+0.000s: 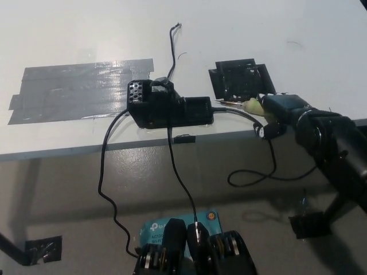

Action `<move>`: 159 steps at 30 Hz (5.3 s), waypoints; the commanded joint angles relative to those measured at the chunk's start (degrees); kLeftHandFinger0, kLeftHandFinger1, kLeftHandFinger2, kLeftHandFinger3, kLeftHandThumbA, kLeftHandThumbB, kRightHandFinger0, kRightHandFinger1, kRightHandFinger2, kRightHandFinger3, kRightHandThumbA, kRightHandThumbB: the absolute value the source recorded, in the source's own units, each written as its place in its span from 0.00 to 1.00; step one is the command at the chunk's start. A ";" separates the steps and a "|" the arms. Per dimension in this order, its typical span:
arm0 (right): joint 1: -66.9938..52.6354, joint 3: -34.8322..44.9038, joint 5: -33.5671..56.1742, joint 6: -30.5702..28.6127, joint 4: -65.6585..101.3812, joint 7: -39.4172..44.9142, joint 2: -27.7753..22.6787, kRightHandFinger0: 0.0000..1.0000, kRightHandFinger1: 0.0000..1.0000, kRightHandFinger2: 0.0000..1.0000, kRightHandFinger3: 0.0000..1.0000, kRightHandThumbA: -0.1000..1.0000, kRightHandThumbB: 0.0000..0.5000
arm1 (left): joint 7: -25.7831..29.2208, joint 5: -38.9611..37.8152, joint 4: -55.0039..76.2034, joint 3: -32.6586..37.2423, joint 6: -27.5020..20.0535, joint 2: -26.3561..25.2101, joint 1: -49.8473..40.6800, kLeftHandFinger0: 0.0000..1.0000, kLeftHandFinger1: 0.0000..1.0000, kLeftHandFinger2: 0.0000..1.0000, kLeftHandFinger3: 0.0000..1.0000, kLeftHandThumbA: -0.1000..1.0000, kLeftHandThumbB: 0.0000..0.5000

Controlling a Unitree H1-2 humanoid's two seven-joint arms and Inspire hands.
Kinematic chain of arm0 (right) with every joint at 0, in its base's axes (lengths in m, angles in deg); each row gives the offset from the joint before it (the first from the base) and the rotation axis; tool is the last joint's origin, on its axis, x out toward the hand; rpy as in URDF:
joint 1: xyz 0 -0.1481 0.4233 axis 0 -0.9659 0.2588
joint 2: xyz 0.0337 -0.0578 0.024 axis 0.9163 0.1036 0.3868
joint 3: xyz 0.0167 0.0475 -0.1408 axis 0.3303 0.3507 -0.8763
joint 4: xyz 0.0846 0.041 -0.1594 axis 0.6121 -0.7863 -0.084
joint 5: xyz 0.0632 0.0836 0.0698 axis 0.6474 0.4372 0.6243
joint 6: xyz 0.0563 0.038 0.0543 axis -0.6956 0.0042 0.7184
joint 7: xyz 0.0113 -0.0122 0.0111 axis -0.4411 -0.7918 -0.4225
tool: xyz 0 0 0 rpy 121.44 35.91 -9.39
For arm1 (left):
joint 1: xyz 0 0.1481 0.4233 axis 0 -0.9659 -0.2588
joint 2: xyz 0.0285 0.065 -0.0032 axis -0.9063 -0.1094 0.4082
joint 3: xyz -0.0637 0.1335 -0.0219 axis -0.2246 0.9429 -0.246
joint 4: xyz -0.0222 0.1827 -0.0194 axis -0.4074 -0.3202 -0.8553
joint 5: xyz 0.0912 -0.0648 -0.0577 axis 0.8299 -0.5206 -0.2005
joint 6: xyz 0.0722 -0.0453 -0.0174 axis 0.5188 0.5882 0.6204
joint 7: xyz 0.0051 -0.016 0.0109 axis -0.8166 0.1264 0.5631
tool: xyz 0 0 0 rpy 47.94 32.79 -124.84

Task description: The robot uses its right hand to grab and lift the soldering gun kept on the middle of the table and puts it in its base

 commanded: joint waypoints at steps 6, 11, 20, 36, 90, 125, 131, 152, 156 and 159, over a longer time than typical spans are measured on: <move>4.38 0.57 -2.94 -1.85 -2.16 -1.22 -2.08 1.00 1.00 1.00 1.00 0.60 0.58 | -0.10 0.33 1.45 0.09 -0.56 -0.62 0.46 1.00 1.00 1.00 1.00 1.00 0.35; 4.67 2.89 0.31 -2.46 -1.32 0.92 -0.72 1.00 1.00 1.00 1.00 0.54 0.62 | -0.99 1.02 1.39 1.47 -1.01 -1.47 0.11 1.00 1.00 1.00 1.00 1.00 0.34; 4.01 5.00 4.25 2.96 -0.15 11.33 0.02 1.00 1.00 1.00 1.00 0.53 0.89 | -1.99 0.83 0.36 1.48 -1.04 -2.19 -1.07 1.00 1.00 1.00 1.00 1.00 0.44; 9.91 6.86 12.29 10.21 -5.78 33.01 -3.61 1.00 1.00 1.00 1.00 0.27 0.99 | -4.05 -1.68 -0.36 0.62 -0.92 -2.16 -2.35 1.00 1.00 1.00 1.00 1.00 0.57; 0.97 -1.19 -12.84 7.39 0.64 -4.69 -3.28 1.00 1.00 1.00 1.00 0.22 0.57 | -2.63 2.04 0.17 1.54 -6.14 -0.85 -3.22 1.00 1.00 1.00 1.00 1.00 0.79; -2.32 -10.80 -19.73 -0.52 -2.67 -0.61 -7.83 0.00 0.24 0.42 0.77 0.00 0.58 | -5.42 3.61 0.47 6.37 -4.57 -5.89 -0.08 1.00 1.00 1.00 1.00 1.00 0.94; -3.97 -11.64 -22.29 -1.64 -2.78 -5.68 -8.35 0.06 0.36 0.58 0.47 0.14 0.00 | -5.35 4.30 0.17 7.30 -4.77 -6.92 -0.08 1.00 1.00 1.00 1.00 1.00 0.94; -7.21 -0.51 -15.99 -13.26 -2.84 -24.09 -8.99 0.00 0.25 0.48 0.18 0.00 0.17 | -6.49 4.64 -0.35 7.60 -5.04 -7.33 -0.34 1.00 1.00 1.00 1.00 1.00 1.00; -7.67 3.46 -14.07 -13.39 -2.90 -23.58 -7.99 0.00 0.27 0.53 0.33 0.00 0.12 | -6.65 4.35 -0.77 7.24 -5.32 -7.48 -0.42 1.00 1.00 1.00 1.00 1.00 1.00; -7.31 6.97 -11.18 -10.63 -1.47 -19.07 -7.38 0.00 0.26 0.52 0.24 0.00 0.00 | -7.06 4.35 -0.51 7.18 -5.90 -7.90 -0.73 1.00 1.00 1.00 1.00 1.00 0.97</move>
